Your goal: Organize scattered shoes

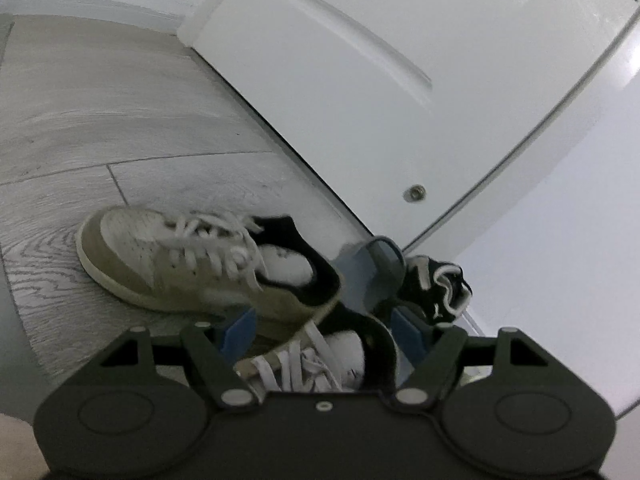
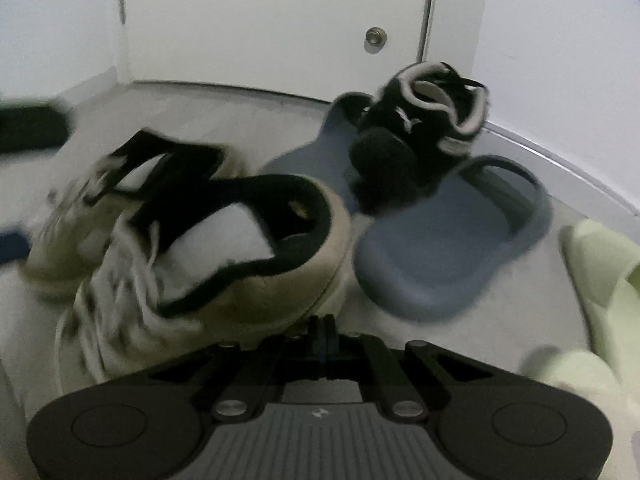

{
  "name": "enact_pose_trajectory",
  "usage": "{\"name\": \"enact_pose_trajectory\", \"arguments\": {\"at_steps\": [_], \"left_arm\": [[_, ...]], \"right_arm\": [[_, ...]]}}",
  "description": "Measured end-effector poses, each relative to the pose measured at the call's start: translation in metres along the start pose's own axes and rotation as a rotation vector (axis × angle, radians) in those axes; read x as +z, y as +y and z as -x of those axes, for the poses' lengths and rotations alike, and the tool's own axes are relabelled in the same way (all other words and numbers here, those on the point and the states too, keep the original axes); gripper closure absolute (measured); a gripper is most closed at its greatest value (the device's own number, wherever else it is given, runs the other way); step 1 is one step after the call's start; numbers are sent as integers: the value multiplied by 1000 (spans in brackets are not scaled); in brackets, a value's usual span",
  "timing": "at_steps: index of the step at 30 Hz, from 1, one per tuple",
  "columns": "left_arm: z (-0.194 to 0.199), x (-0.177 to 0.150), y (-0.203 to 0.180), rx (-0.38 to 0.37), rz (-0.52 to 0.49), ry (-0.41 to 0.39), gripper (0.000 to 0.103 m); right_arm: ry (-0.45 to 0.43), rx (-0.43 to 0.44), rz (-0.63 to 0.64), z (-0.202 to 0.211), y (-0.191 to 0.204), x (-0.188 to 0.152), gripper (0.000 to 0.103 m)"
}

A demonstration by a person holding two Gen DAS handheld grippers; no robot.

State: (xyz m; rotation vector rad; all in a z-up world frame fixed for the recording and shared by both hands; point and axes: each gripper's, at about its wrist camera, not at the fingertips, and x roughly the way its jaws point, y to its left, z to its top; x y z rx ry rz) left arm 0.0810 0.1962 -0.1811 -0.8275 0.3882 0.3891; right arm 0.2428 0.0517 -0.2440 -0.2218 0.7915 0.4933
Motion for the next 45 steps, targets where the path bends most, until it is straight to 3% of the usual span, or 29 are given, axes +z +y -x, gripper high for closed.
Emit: {"name": "enact_pose_trajectory", "arguments": {"at_steps": [2, 4, 6, 9, 13, 15, 16, 20, 24, 27, 29, 30, 33, 35, 38, 45], "left_arm": [[2, 1, 2, 12, 20, -17, 28], [10, 4, 6, 44, 48, -64, 27], [24, 10, 11, 108, 84, -148, 27], [38, 30, 15, 209, 68, -236, 27], [42, 61, 18, 341, -56, -320, 27], [43, 62, 30, 411, -30, -352, 27], [43, 61, 38, 439, -5, -356, 27], [42, 61, 70, 419, 153, -279, 28], [44, 61, 77, 429, 196, -273, 28], [46, 62, 75, 425, 184, -261, 28], [46, 62, 74, 426, 183, -253, 27], [44, 63, 75, 425, 192, -236, 27], [37, 64, 83, 436, 232, -235, 27], [35, 66, 87, 442, 258, -239, 27], [37, 69, 97, 463, 324, -243, 27], [33, 67, 97, 465, 307, -234, 27]], "right_arm": [[-14, 4, -8, 5, -2, 5, 95], [-54, -20, -77, 22, -10, 5, 70], [-109, -32, -147, 42, -14, 1, 56], [-166, -21, -184, 61, -11, 0, 51], [-134, -103, -230, 63, 6, 14, 51], [-130, -148, -240, 67, 16, 18, 51], [-131, -211, -228, 67, 26, 22, 51], [-134, -301, -220, 68, 43, 18, 50], [-109, -315, -242, 70, 42, 12, 46], [-203, -269, -231, 83, 46, 14, 46], [-258, -201, -188, 85, 54, 18, 46], [-271, -125, -139, 82, 63, 23, 49], [-266, 30, -59, 66, 88, 35, 76], [-243, 89, -8, 51, 107, 44, 76], [-223, 95, 69, 31, 131, 48, 76], [-202, -5, 290, 13, 164, 38, 77]]}}
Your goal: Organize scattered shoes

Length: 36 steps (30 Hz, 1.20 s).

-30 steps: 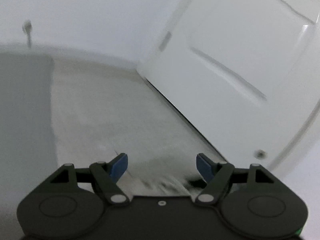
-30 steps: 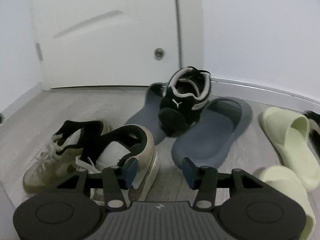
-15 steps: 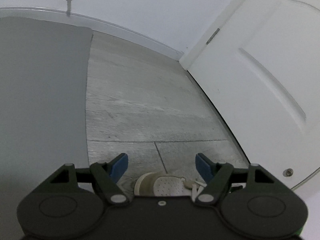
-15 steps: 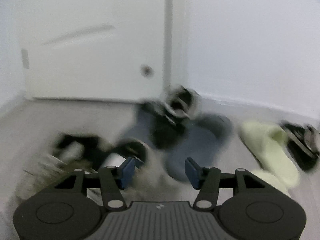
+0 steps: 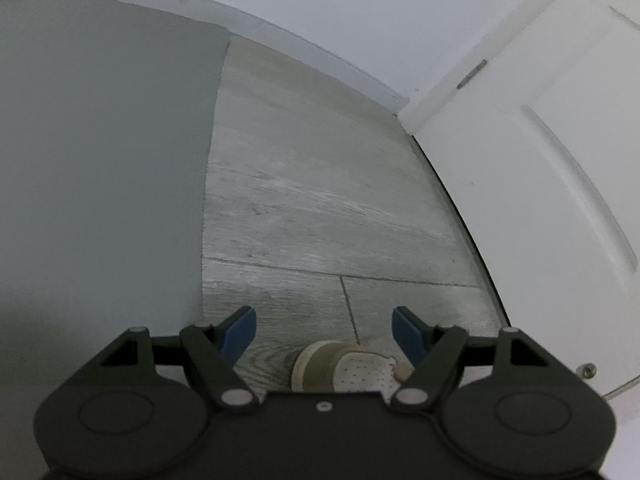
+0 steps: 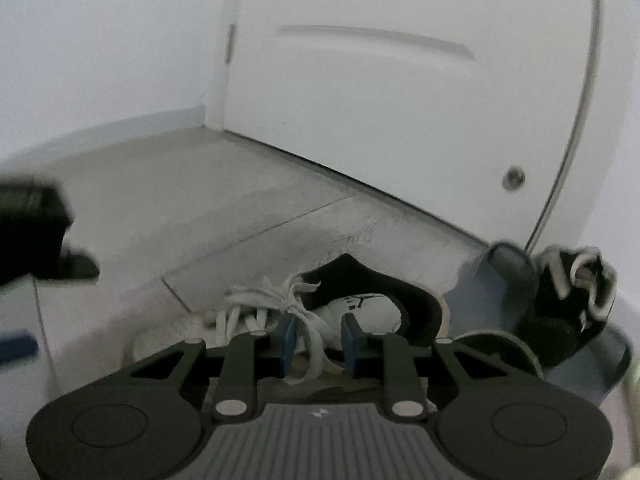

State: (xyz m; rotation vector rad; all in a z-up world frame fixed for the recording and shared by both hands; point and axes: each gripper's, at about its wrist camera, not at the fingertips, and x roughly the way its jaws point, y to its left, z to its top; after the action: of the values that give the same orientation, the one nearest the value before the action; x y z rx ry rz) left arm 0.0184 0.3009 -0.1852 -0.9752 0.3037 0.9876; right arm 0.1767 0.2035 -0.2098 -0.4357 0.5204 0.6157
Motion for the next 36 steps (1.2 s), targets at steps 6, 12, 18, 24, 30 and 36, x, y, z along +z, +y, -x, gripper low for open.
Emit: {"name": "enact_pose_trajectory", "arguments": {"at_steps": [6, 12, 18, 24, 30, 36], "left_arm": [[-1, 2, 5, 5, 22, 4, 27], [1, -1, 0, 0, -1, 0, 27], [0, -2, -4, -27, -29, -3, 27], [14, -10, -22, -113, -149, -70, 27], [47, -28, -46, -255, -355, -185, 26], [98, -68, -75, -457, -542, -224, 24]], "right_arm": [[34, -112, 68, 9, -2, -10, 80], [13, -135, 92, 19, -4, -13, 79], [-27, -69, -4, 34, -27, -17, 55], [-205, -86, -92, 103, -83, -48, 10], [-226, -239, -114, 188, -144, -107, 1], [-183, -404, -206, 259, -218, -170, 0]]}}
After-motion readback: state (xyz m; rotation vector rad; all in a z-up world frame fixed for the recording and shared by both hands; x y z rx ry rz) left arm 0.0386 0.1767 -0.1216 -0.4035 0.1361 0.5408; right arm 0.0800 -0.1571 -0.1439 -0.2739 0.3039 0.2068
